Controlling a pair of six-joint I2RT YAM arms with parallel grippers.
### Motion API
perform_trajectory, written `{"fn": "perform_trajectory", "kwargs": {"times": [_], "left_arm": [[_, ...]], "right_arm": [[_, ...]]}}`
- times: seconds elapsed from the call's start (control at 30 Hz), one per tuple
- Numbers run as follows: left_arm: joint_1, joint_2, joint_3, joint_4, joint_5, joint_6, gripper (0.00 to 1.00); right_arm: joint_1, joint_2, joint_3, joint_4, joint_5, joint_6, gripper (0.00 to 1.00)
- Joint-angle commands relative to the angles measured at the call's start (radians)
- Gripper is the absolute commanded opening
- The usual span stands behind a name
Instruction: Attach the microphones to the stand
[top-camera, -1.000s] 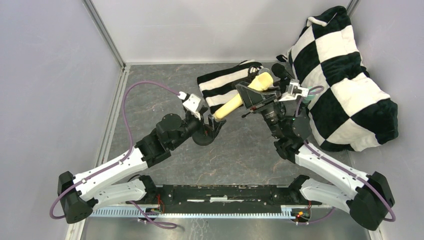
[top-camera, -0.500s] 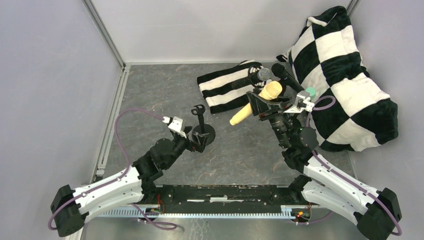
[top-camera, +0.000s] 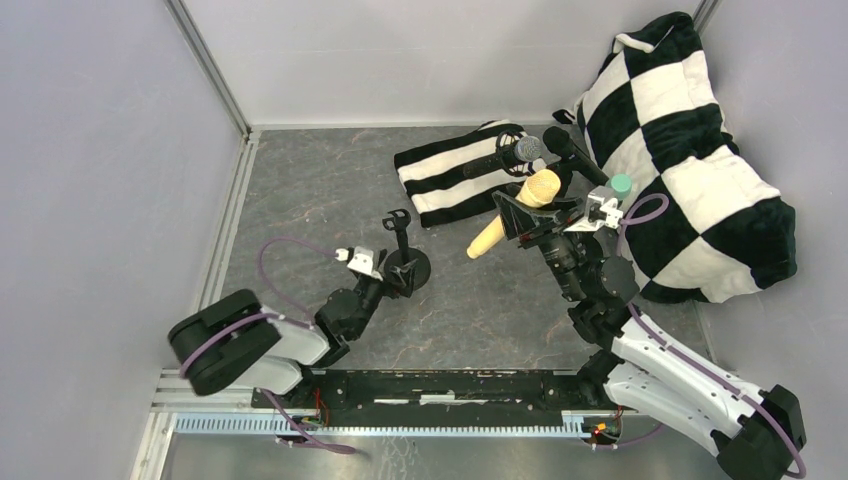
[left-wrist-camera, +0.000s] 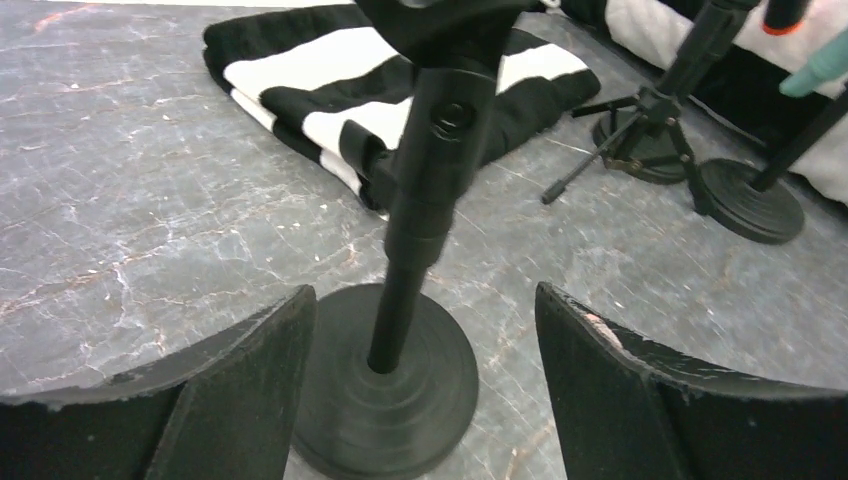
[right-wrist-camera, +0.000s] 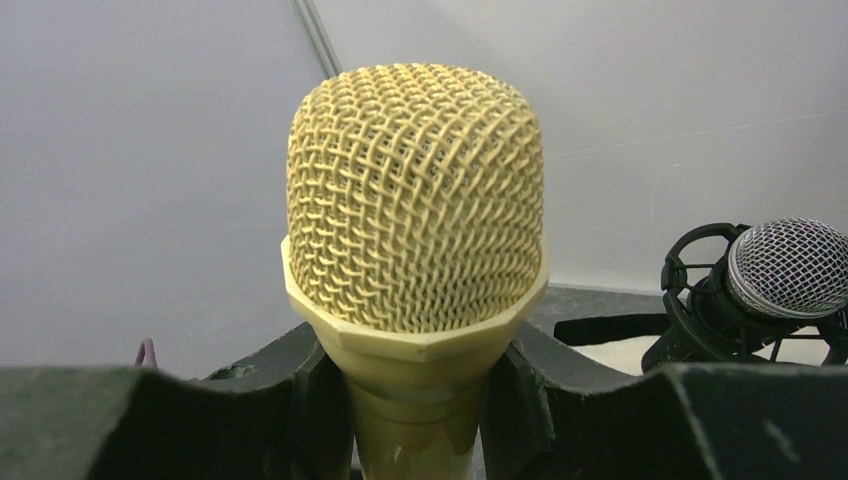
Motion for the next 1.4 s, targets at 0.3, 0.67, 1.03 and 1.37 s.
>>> {"fn": "perform_trajectory", "kwargs": {"times": [0.3,0.67,1.03,1.37], "left_arm": [[0.133,0.26,0.131,0.481,0.14,0.068,0.78],[0.221,0.307,0.186,0.481,0.298,-0.035,0.63],[0.227,0.309,0.221,0.481,0.356,-0.066,0.61],[0.227,0.295,0.229,0.481,0.391,-0.082,0.64]], "right_arm": [[-0.002,-0.049,-0.015,-0.04,-0.011,-0.049,0.0],[-0.002,-0.033,-0.011,-0.04,-0.017,-0.043,0.0],[-0.001,-0.036,-0.012,-0.05,-0.021,-0.037,0.0],[-0.002,-0.043,-0.014,-0.06,-0.02,-0.042,0.0]]}}
